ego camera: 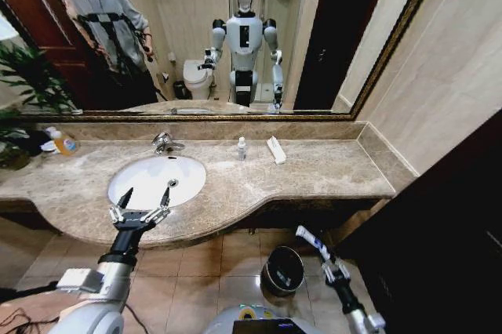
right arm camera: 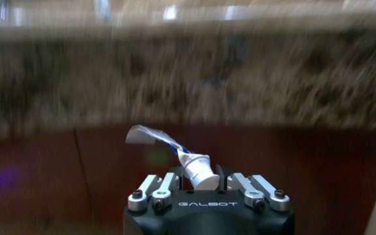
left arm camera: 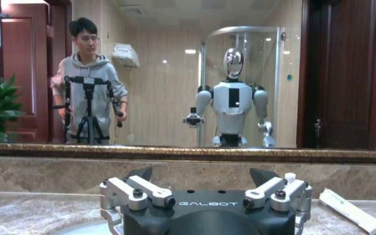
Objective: Pick up the trash from the sink and place it in the trash bin.
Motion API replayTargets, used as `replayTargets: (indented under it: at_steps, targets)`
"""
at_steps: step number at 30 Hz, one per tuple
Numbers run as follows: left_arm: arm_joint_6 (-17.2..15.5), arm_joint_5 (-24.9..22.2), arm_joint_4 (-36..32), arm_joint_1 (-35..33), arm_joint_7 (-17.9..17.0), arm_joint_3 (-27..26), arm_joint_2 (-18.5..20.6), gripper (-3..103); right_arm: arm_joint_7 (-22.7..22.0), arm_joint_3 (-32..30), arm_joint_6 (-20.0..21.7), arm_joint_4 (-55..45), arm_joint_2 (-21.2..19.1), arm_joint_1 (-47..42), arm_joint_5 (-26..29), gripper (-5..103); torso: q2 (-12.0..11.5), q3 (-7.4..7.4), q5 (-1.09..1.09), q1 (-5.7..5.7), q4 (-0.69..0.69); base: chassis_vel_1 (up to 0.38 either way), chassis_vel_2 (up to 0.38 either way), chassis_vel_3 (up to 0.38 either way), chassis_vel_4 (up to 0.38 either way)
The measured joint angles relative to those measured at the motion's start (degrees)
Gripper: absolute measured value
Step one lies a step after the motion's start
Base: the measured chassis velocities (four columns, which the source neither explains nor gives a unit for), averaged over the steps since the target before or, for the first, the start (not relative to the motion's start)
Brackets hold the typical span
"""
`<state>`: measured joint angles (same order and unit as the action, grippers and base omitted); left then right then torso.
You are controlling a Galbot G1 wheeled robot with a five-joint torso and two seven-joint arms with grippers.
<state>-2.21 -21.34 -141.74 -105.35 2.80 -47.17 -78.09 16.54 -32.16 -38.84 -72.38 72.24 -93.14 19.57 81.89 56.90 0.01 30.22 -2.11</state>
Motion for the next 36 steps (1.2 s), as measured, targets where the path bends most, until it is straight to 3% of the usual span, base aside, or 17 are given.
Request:
replayTargets:
  at_steps: [1,5,6,10,13,16,26,29,30,33,35,36]
  targets:
    - [0.0,0.0,0.0,0.0,0.0,0.0,0.0,100,0.0,0.0,0.0,0.0,0.0,0.0,0.0,33,0.0,0.0,0.0,0.0,0.0,0.0,0.0,0.0,0.0]
    - [0.0,0.0,0.0,0.0,0.0,0.0,0.0,100,0.3,0.6,2.7,17.4,2.1,8.9,-13.9,33,0.0,0.0,0.0,0.01,0.0,0.0,0.0,0.0,0.0]
    - [0.0,0.0,0.0,0.0,0.0,0.0,0.0,100,0.3,0.6,2.7,17.4,2.1,8.9,-13.9,33,0.0,0.0,0.0,0.01,0.0,0.0,0.0,0.0,0.0]
    - [0.0,0.0,0.0,0.0,0.0,0.0,0.0,100,-1.8,-0.5,7.0,28.4,5.4,15.8,-24.6,33,0.0,0.0,0.01,0.01,-0.02,0.0,0.0,0.0,0.0]
    - [0.0,0.0,0.0,0.0,0.0,0.0,0.0,100,-1.8,-0.2,10.2,30.7,6.1,17.4,-26.3,33,0.0,0.01,-0.07,0.01,0.0,0.0,0.0,0.0,0.0]
    - [0.0,0.0,0.0,0.0,0.0,0.0,0.0,100,-2.6,-0.6,10.5,32.7,8.3,19.7,-29.8,33,0.0,0.0,0.03,0.01,0.0,0.0,0.0,0.0,0.0]
    - [0.0,0.0,0.0,0.0,0.0,0.0,0.0,100,-5.5,-0.4,11.9,33.3,11.1,22.3,-35.3,30,0.0,0.0,-0.02,0.01,0.0,0.0,0.0,0.0,0.0]
    - [0.0,0.0,0.0,0.0,0.0,0.0,0.0,100,-6.3,-0.3,11.8,33.6,11.3,22.5,-35.4,44,0.0,0.0,-0.02,0.01,0.0,0.0,0.0,0.0,0.0]
    - [0.0,0.0,0.0,0.0,0.0,0.0,0.0,100,-6.3,-0.3,11.8,33.6,11.3,22.5,-35.4,44,0.0,0.0,-0.02,0.01,0.0,0.0,0.0,0.0,0.0]
    - [0.0,0.0,0.0,0.0,0.0,0.0,0.0,100,-6.4,-0.2,11.2,33.5,10.9,22.3,-35.1,61,0.0,0.0,-0.01,0.01,0.0,0.0,0.0,0.0,0.0]
    - [0.0,0.0,0.0,0.0,0.0,0.0,0.0,100,-6.4,-0.2,10.9,33.3,10.8,22.3,-35.1,61,0.0,0.0,-0.01,0.01,0.0,0.0,0.0,0.0,0.0]
    - [0.0,0.0,0.0,0.0,0.0,0.0,0.0,100,-6.5,-0.2,10.4,32.5,10.6,21.9,-34.9,66,0.0,0.0,0.0,0.01,0.0,0.0,0.0,0.0,0.0]
